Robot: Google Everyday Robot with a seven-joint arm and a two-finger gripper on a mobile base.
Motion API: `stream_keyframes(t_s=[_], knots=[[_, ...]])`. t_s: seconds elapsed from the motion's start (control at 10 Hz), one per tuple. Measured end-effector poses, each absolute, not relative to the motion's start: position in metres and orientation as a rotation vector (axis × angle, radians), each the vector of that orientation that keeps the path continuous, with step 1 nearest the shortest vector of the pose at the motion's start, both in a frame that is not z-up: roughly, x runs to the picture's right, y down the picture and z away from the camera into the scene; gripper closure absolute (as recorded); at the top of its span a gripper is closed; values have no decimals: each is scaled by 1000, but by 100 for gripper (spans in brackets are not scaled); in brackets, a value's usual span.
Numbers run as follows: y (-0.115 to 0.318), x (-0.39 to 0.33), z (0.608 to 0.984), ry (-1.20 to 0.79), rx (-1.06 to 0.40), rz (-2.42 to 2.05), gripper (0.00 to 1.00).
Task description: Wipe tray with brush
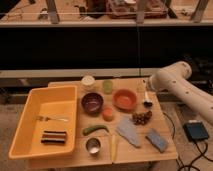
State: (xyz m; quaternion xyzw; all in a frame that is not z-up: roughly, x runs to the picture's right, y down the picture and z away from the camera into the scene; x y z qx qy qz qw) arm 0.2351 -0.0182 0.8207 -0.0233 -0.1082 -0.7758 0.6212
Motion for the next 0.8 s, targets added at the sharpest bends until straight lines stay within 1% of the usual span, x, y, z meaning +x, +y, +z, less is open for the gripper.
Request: stream_keyframes(t_s=[0.3,0.5,0.8], knots=[[-40,223,890,-284,-148,-1838,35],[-47,227,910,-272,-210,-1840,35],[-47,253,923,-267,-286,-1777,35]])
